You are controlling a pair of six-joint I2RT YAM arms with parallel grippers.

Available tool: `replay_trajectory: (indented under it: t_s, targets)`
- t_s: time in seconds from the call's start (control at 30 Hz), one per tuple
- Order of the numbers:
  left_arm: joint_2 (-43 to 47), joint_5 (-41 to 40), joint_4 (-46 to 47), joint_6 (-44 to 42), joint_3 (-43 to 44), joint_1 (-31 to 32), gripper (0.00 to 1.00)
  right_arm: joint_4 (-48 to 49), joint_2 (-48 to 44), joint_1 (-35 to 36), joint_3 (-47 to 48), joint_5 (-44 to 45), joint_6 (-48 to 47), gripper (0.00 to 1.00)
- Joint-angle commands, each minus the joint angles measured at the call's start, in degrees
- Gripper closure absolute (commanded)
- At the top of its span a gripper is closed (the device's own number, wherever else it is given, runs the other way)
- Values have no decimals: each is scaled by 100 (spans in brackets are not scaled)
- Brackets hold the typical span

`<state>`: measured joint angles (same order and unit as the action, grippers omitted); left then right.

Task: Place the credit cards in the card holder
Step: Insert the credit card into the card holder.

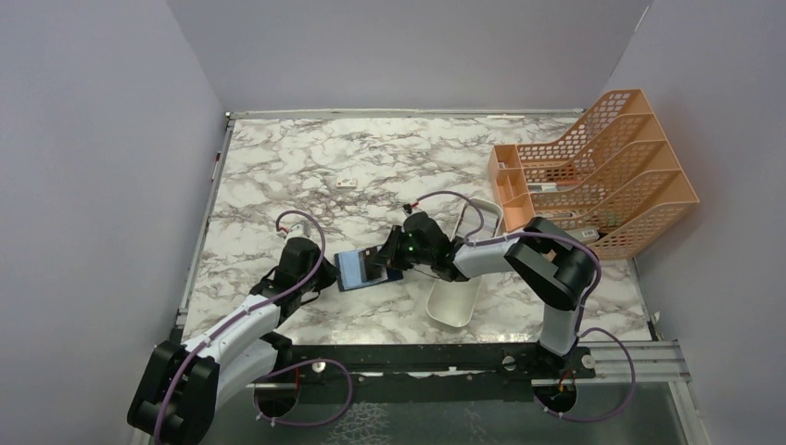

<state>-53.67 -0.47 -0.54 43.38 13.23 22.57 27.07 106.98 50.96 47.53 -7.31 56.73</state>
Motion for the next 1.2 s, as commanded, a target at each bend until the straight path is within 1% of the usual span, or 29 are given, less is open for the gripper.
replay_trajectory:
  t_s: [0.0,0.2,0.3,0.47,0.57,0.7,0.8,0.93,0.97,1.03,1.17]
  targets:
    - [8,22,-42,-101,51,-17,100,-927,296,81,318,-28,-439,81]
    - [91,55,-120,-112,94,-18,100,-2485,269,89,1036,481,-970,66]
    - [137,56,-110,-95,75,-22,100,-2761,306,94,1194,518,-1085,63]
    - [122,132,-48,-64,47,-18,100,-3117,276,131,1388,668,-1184,62]
    - [83,148,-60,-83,63,-16,100,-3317,194,147,1487,716,-1253,60]
    - [84,151,-44,-85,62,-16,100,-3144,101,151,1440,592,-1369,59]
    - [123,175,-13,-38,51,-16,100,-2973,245,179,1477,305,-1376,63]
    - [154,214,64,3,-3,-16,100,-2926,326,268,1565,230,-1350,72]
    - [151,226,77,12,-16,-17,100,-2893,332,293,1578,214,-1349,73]
    - [138,249,92,13,-12,-16,100,-2909,348,307,1632,161,-1361,71]
    - [100,257,70,-4,11,-20,100,-3232,277,318,1745,404,-1416,62]
